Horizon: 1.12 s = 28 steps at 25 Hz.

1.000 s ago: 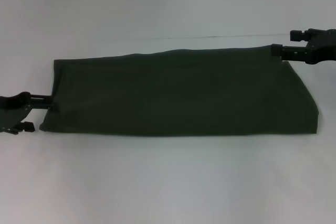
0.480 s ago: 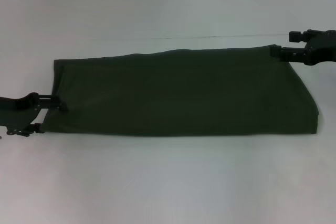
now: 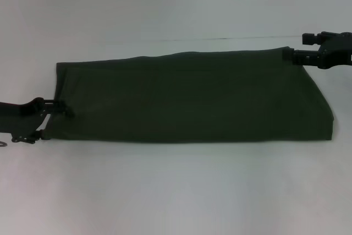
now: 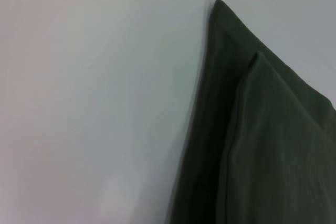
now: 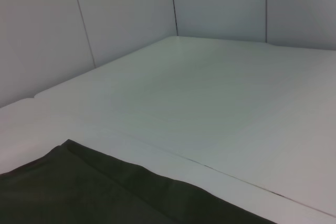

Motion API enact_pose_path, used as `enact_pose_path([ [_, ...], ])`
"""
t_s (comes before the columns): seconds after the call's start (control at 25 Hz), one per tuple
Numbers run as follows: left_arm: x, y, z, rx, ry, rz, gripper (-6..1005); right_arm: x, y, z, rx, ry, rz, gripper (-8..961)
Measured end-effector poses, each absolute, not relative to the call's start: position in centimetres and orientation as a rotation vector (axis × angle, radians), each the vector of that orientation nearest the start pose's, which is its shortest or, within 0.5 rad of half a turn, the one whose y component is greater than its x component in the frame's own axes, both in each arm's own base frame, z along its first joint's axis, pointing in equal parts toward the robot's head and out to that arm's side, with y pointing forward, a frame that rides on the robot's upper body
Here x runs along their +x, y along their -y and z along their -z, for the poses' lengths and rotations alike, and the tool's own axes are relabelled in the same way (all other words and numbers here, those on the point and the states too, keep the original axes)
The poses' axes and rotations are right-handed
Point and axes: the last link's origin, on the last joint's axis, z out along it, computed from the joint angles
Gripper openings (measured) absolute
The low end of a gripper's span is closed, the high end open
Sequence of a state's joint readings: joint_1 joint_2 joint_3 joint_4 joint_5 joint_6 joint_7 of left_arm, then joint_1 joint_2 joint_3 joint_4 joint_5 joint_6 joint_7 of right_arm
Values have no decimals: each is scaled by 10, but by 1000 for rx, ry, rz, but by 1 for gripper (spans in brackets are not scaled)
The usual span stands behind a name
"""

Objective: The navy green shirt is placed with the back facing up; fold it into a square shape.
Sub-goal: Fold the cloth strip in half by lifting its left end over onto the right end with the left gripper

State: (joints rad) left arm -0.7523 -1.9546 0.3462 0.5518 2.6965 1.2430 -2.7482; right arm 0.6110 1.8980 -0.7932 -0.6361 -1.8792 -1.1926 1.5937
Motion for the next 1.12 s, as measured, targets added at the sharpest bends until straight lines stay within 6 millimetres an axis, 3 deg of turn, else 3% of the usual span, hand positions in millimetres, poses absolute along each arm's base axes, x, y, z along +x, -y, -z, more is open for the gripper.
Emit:
enact_pose_path([
  [0.6,-325,-392,-43,2107,-2840,-465,861,279,-412,-78,-2370,-744,-487,833],
  [1.12,-326,-393,-43,2105,-2846,-473,467,278,-412,-77,-2373,-737,-485,830],
])
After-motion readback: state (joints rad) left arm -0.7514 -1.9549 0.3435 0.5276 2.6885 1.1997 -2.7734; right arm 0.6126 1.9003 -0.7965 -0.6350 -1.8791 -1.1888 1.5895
